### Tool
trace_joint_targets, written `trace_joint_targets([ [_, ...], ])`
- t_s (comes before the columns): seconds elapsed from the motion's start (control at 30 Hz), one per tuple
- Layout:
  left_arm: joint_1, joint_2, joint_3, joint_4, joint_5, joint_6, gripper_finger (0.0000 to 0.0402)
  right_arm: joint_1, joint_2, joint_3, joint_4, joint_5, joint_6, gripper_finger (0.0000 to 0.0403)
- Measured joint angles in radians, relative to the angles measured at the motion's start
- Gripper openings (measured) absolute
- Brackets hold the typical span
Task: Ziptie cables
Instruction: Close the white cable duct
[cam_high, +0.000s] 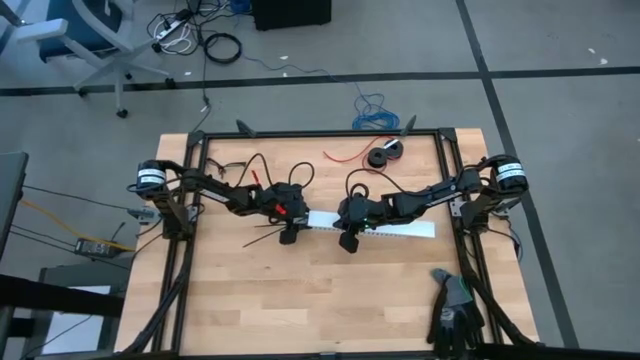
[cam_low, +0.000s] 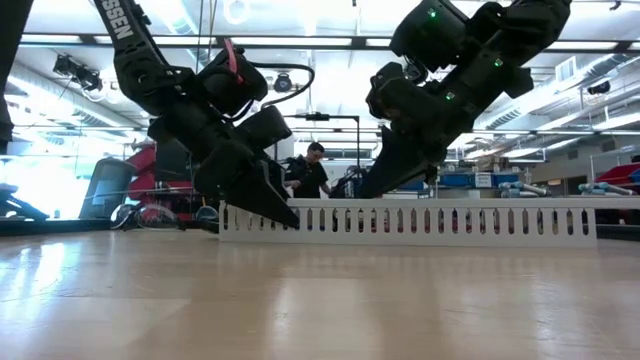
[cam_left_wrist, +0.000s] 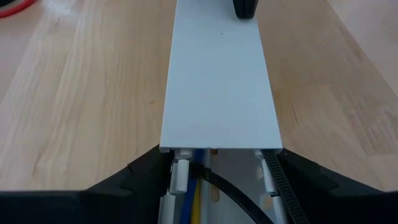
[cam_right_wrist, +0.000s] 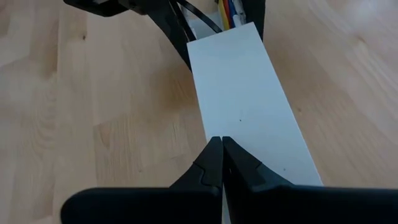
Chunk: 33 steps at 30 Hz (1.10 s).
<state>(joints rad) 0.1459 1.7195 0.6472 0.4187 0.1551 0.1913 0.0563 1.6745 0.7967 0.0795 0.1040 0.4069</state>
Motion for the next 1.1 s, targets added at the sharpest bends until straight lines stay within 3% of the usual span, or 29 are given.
trace_joint_targets([
  [0.23, -0.001, 0.003, 0.0, 0.004, 0.031, -0.02, 0.0252, 0.0, 0.0, -0.001, 0.0, -0.003, 0.008, 0.0],
  [0.6, -0.002, 0.001, 0.0, 0.005, 0.06, -0.063, 0.0313, 0.0, 0.0, -0.001, 0.0, -0.006, 0.01, 0.0],
  [0.93, -0.002, -0.068, 0.0, -0.163, 0.019, -0.044, 0.0314, 0.0, 0.0, -0.002, 0.0, -0.004, 0.011, 0.0],
  [1.1, -0.003, -0.068, -0.046, -0.111, 0.013, -0.06, 0.0314, 0.0, 0.0, -0.002, 0.0, -0.003, 0.017, 0.0],
])
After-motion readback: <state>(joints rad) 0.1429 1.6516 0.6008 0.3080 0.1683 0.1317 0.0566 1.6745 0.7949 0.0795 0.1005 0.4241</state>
